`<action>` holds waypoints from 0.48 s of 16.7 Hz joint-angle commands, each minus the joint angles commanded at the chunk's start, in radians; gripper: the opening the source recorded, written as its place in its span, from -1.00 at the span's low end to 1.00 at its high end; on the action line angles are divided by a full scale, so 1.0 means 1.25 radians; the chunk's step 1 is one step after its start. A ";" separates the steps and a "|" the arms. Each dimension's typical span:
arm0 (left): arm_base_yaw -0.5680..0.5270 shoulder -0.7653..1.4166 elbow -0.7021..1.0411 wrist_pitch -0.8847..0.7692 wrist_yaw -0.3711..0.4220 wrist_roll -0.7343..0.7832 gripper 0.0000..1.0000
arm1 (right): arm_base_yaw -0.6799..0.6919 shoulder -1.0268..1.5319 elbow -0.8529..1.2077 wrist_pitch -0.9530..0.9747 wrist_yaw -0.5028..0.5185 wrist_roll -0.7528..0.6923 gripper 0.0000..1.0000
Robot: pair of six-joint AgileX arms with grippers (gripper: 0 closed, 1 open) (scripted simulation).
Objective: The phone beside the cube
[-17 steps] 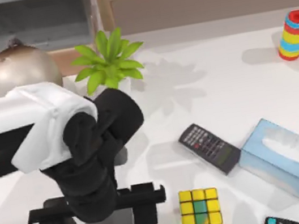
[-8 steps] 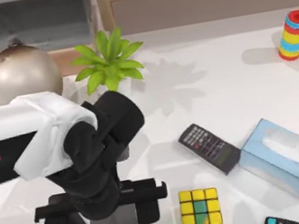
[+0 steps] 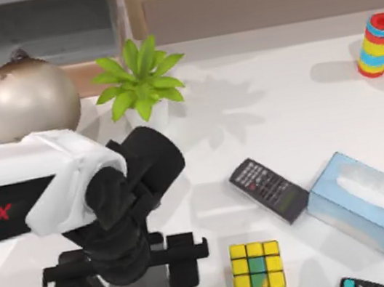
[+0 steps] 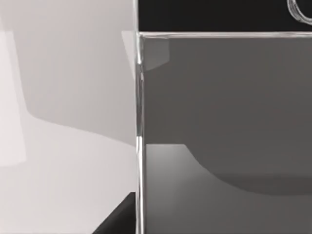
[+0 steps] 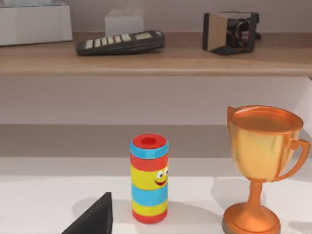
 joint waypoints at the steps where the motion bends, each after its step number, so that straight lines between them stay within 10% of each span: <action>1: 0.000 0.000 0.000 0.000 0.000 0.000 -1.00 | 0.000 0.000 0.000 0.000 0.000 0.000 1.00; 8: 0.000 0.000 0.000 0.000 0.000 0.000 -0.10 | 0.000 0.000 0.000 0.000 0.000 0.000 1.00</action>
